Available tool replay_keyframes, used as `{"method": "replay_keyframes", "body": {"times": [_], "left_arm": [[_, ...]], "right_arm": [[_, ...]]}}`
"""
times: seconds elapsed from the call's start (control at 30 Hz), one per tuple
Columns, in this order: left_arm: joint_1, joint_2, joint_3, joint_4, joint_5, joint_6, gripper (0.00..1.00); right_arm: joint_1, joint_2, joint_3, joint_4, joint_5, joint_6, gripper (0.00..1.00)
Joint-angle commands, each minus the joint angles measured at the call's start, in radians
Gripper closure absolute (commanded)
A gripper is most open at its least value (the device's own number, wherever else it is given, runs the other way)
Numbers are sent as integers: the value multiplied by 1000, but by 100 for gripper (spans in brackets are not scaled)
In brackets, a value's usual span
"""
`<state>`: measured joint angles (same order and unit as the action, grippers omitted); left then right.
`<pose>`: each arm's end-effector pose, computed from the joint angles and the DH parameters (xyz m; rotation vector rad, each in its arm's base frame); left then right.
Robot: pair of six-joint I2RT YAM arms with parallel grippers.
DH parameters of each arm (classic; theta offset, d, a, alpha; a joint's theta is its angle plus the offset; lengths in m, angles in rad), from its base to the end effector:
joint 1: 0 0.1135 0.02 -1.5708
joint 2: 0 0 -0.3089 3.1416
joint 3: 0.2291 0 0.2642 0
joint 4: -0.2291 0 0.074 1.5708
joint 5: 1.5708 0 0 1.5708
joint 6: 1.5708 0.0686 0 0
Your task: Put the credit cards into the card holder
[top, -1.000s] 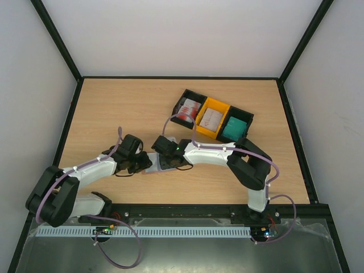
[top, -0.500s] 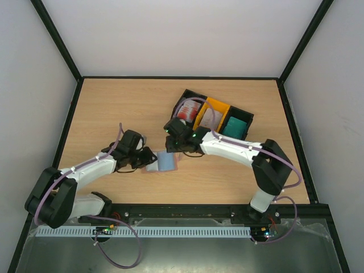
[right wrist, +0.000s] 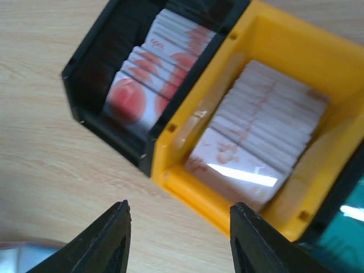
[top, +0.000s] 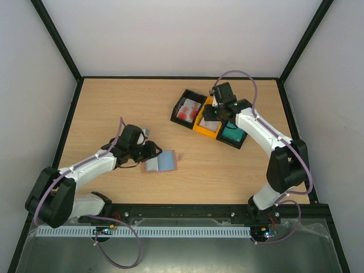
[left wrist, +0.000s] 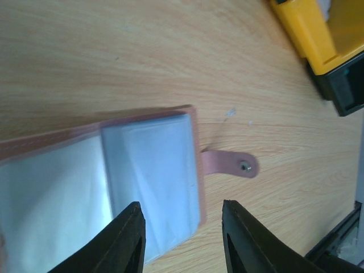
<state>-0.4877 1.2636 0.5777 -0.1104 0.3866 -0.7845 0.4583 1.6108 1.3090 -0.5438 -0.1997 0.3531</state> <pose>0.2175 -0.1446 0.1931 -0.1757 2.5526 -1.0196 0.3433 0.1845 0.2973 -0.2249 2.4766 0.6008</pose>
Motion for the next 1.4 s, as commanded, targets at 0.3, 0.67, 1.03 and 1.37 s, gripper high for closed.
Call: {"method": "replay_keyframes", "body": {"times": [0.3,0.67,1.03,1.37], "left_arm": [[-17,22,74,88,60,21,50],[-55,109,128,115,77,17,50],[-60,117,150,133,127,2,50],[-88,200,249,136,118,8,47]], "right_arm": [[-153,43,15,-136,273,-36,53],[-154,85,-101,-122,442,23,54],[-154,132,-134,-66,223,-72,52],[-135,141,-162,-15,-69,-120,50]]}}
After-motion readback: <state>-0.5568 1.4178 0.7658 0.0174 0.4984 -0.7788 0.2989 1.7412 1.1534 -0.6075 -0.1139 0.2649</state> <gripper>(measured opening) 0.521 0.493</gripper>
